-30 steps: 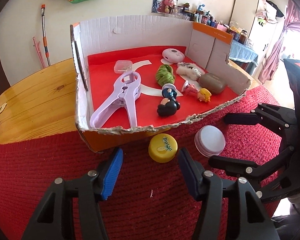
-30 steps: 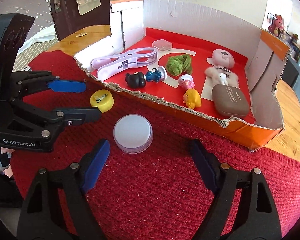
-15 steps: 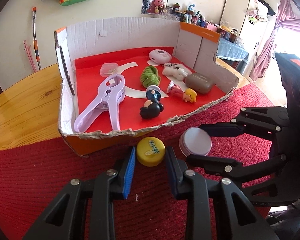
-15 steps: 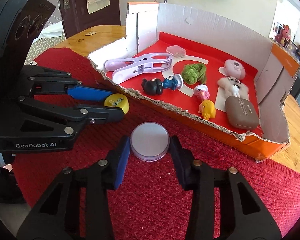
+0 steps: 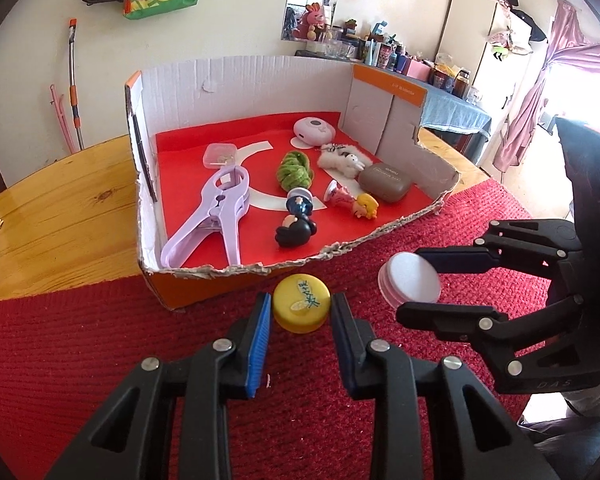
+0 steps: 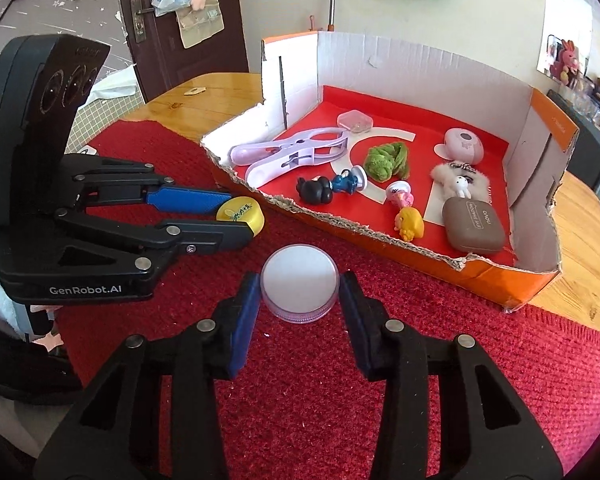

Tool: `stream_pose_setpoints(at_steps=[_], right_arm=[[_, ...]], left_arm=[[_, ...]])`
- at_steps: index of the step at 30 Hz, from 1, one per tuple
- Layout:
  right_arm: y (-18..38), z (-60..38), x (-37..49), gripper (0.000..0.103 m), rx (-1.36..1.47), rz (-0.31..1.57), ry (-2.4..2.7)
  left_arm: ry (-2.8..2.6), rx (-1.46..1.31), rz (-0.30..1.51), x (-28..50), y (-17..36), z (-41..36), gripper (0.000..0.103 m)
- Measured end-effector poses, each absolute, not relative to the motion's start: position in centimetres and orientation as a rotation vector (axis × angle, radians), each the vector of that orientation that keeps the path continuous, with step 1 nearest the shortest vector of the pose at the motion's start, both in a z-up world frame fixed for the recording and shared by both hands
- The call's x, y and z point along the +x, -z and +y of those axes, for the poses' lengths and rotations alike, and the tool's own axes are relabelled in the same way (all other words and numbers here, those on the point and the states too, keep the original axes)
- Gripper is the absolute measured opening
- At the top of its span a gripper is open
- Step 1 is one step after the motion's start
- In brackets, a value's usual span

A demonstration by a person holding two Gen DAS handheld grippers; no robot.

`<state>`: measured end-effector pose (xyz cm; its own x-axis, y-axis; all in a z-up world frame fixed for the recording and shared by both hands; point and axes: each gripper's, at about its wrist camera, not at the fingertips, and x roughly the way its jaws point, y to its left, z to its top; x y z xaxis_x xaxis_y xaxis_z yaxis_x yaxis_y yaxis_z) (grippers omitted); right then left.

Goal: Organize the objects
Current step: 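Carry the yellow lid and white container into the box with both tools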

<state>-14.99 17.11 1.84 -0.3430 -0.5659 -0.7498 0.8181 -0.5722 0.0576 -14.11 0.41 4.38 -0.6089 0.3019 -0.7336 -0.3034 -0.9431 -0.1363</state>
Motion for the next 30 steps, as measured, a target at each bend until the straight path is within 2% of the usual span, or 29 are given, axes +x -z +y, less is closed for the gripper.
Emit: stream_pose_setpoints(at_steps=[15, 30], right_arm=[[-6.4, 19.2, -15.6, 0.039, 0.860, 0.354, 2.080], [-7.3, 18.7, -18.1, 0.039, 0.857, 0.341, 2.100]], left_arm=[[-2.595, -1.027, -0.011, -13.8, -9.1, 0.2, 0.031], [-2.578, -1.040, -0.043, -17.2, -10.1, 0.7, 0.031]])
